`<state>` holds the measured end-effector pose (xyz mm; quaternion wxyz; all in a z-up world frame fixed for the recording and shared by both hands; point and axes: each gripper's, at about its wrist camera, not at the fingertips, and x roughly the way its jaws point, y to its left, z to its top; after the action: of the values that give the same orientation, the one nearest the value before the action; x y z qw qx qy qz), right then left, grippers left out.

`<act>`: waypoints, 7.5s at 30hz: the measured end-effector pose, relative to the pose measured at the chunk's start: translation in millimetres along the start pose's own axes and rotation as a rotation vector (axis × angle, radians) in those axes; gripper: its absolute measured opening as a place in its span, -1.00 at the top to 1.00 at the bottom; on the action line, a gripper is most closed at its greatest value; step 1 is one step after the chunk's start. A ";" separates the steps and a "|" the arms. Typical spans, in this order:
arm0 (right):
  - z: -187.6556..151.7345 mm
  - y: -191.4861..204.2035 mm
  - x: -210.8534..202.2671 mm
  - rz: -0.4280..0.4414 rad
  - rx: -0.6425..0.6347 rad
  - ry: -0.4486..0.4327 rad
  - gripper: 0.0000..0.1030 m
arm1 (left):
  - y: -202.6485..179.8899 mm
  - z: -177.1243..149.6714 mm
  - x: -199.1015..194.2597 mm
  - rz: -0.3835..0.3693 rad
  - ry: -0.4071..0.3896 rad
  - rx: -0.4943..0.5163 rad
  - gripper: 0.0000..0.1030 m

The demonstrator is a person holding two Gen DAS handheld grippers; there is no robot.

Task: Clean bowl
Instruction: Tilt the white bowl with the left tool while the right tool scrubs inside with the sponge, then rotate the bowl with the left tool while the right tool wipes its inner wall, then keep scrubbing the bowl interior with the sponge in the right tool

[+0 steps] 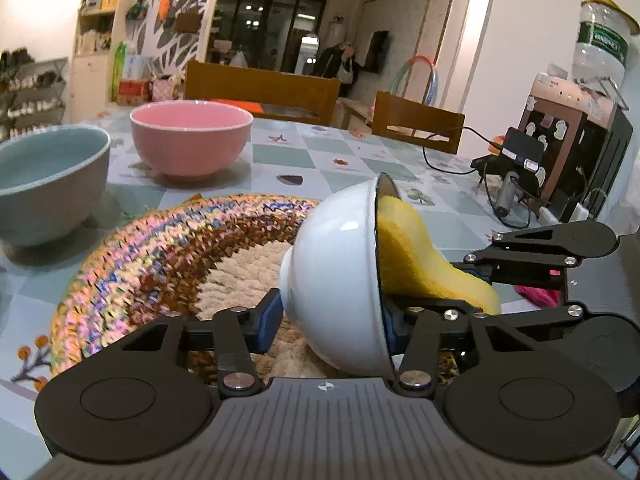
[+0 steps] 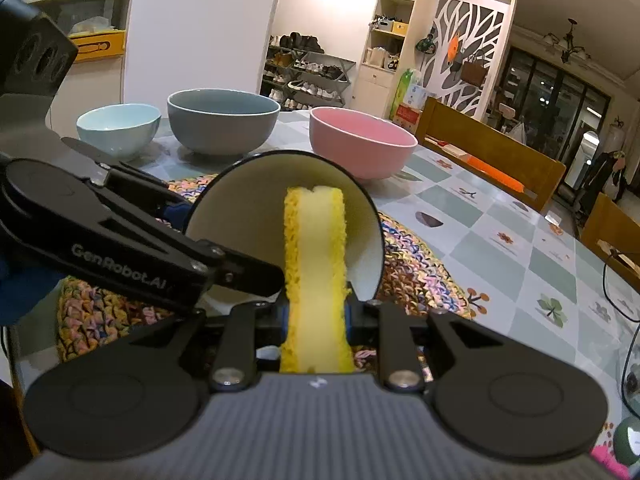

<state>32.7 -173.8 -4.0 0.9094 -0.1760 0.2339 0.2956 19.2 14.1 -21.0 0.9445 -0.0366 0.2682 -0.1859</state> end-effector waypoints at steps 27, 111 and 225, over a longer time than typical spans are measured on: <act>-13.9 17.3 -32.3 -0.012 0.194 -0.118 0.50 | -3.8 17.2 -9.5 0.040 -0.005 0.131 0.48; -3.8 2.9 -10.5 0.239 0.445 -0.085 0.60 | -2.2 25.5 -21.8 0.046 -0.058 0.151 0.37; -2.7 67.2 -14.5 -0.258 -0.326 -0.050 0.61 | -0.4 15.4 -5.5 0.048 0.027 0.227 0.28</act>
<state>-20.2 -130.4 -10.7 0.9046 -0.3421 0.1358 0.2151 22.8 15.3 -5.2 0.9431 0.0798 0.2587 -0.1929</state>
